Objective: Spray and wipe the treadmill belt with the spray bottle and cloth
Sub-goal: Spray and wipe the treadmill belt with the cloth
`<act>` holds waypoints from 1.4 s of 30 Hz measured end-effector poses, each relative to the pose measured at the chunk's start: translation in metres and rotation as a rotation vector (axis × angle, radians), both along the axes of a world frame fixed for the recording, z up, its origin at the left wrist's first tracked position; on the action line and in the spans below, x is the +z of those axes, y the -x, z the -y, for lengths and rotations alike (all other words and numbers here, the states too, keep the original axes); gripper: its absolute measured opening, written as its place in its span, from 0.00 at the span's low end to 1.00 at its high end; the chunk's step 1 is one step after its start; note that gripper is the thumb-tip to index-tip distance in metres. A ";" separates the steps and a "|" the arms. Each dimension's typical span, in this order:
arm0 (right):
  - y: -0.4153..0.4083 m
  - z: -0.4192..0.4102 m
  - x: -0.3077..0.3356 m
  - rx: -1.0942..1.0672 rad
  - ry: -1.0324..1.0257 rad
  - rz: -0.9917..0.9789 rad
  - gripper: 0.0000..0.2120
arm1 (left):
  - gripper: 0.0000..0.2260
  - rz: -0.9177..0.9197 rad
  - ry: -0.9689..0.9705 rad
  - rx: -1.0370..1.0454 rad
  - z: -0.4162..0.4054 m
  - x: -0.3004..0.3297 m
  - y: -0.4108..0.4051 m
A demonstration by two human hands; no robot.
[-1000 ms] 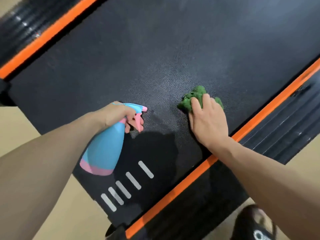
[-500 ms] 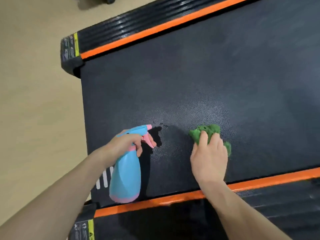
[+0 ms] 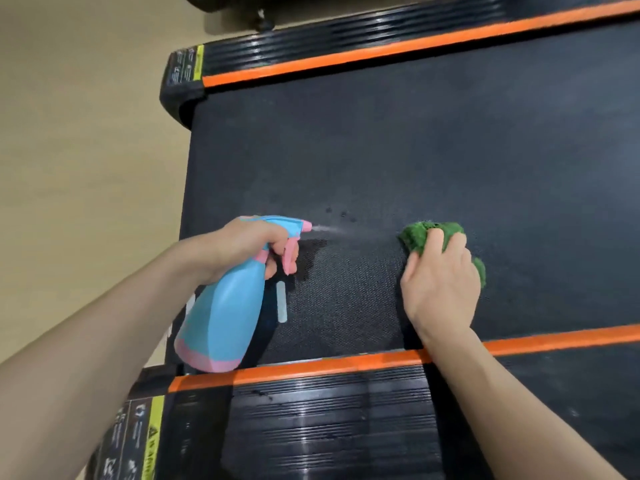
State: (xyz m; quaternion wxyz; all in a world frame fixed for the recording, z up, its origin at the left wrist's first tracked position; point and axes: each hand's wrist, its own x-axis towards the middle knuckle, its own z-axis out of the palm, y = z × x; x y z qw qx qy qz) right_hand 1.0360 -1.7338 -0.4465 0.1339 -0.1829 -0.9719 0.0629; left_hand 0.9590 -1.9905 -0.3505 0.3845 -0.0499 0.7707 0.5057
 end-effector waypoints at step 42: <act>0.059 0.237 0.014 1.062 -0.002 0.182 0.17 | 0.17 -0.244 -0.146 0.798 0.135 0.026 -0.074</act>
